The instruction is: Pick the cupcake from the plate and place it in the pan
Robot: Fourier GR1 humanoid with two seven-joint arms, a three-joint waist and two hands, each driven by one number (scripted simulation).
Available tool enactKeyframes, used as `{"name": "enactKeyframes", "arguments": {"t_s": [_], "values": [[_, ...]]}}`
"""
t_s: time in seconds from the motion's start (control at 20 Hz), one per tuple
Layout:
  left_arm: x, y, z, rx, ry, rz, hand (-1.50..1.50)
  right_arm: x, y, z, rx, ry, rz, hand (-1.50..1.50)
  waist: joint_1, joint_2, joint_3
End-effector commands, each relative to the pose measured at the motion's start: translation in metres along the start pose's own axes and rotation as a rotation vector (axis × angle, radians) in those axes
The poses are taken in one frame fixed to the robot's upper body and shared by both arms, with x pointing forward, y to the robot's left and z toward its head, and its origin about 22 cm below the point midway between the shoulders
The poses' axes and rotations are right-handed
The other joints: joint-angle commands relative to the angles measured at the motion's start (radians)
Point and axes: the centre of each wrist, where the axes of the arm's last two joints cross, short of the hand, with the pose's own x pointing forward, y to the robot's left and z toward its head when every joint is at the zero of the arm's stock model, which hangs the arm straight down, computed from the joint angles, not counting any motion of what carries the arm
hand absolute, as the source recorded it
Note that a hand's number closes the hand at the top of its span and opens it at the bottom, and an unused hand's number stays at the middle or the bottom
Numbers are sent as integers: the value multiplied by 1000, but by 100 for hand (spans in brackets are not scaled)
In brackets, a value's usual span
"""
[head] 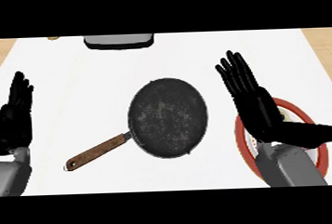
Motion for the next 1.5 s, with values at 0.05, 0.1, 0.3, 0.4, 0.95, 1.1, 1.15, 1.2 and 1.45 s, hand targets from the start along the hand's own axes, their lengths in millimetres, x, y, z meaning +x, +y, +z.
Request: {"name": "enactKeyframes", "arguments": {"t_s": [0.05,0.1,0.3,0.4,0.95,1.1,1.15,1.2,1.45], "values": [[-11,-5,17,-105,28,-73,0,6,-58,-12,-135,72,33,-150,8,-7,6],[-18,0,22,-160,56,-92,0,23,-83,-16,-189,83,48,-150,12,-6,6],[-25,-17,39,-265,106,-123,0,51,-155,25,-149,369,664,-150,-18,13,-13],[-41,-12,55,-284,181,-124,0,30,-194,80,-731,440,373,-150,-51,5,4],[-22,-20,73,-371,163,-140,0,109,-255,102,-369,798,806,-150,13,-8,5],[-13,-23,76,-375,166,-146,0,124,-246,73,-235,837,832,-150,11,-10,5],[-16,-20,70,-371,163,-133,0,141,-253,60,-184,868,825,-150,21,-7,5],[-18,-29,72,-384,157,-119,0,128,-253,58,-139,865,805,-150,22,-5,5],[-11,-14,62,-375,166,-115,0,126,-237,22,-18,914,798,-150,13,-8,5]]}}
